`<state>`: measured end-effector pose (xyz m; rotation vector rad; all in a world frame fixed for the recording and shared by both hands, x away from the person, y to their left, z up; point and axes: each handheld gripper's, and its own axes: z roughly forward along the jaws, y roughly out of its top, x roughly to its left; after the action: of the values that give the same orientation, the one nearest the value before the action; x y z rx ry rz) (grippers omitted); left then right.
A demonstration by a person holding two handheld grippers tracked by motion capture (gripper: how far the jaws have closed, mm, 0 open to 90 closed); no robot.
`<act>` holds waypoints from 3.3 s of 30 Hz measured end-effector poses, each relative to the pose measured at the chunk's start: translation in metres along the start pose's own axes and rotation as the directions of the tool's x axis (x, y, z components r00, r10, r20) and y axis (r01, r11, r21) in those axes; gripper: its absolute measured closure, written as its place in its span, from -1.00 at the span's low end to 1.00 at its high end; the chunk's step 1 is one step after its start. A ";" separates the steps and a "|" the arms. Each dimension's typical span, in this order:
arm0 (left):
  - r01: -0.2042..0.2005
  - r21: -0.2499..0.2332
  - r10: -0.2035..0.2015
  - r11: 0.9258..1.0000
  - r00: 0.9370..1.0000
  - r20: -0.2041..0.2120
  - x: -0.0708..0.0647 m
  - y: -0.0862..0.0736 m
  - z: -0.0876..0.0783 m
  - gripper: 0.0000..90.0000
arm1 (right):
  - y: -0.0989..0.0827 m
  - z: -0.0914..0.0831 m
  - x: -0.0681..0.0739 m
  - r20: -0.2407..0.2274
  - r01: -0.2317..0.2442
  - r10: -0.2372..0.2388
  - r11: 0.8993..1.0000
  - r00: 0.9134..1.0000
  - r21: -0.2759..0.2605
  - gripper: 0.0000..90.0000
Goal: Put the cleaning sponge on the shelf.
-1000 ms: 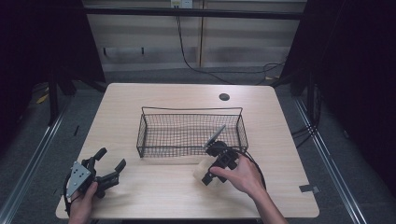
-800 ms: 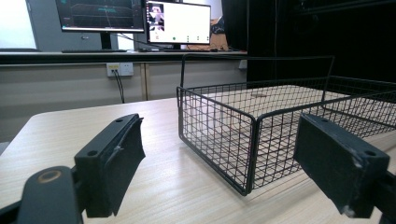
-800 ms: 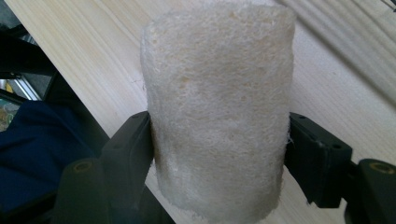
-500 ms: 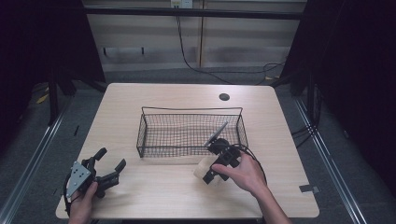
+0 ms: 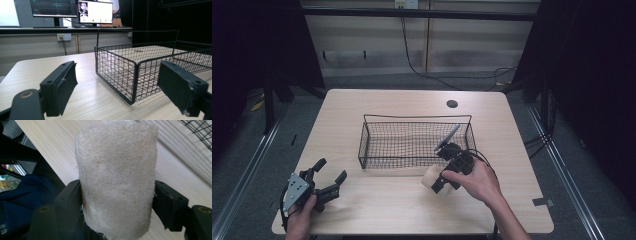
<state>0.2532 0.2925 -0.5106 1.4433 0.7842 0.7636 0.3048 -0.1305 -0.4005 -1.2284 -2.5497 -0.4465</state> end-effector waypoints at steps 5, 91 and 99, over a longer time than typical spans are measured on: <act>0.004 -0.002 -0.004 1.000 1.000 0.000 0.000 0.000 0.000 -0.65 | 0.002 -0.009 0.001 -0.007 -0.005 0.005 1.000 1.000 -0.024 -0.37; 0.005 -0.004 -0.005 1.000 1.000 0.000 0.000 0.000 0.000 -0.65 | 0.045 -0.059 -0.079 0.020 -0.304 0.313 0.934 0.949 -0.186 -0.37; 0.004 -0.003 -0.004 1.000 1.000 0.000 0.000 0.000 0.000 -0.65 | 0.044 -0.053 -0.090 0.025 -0.341 0.353 0.918 0.935 -0.201 -0.37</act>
<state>0.2533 0.2921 -0.5106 1.4389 0.7857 0.7617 0.3994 -0.1884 -0.3787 -1.7504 -2.3038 -0.5909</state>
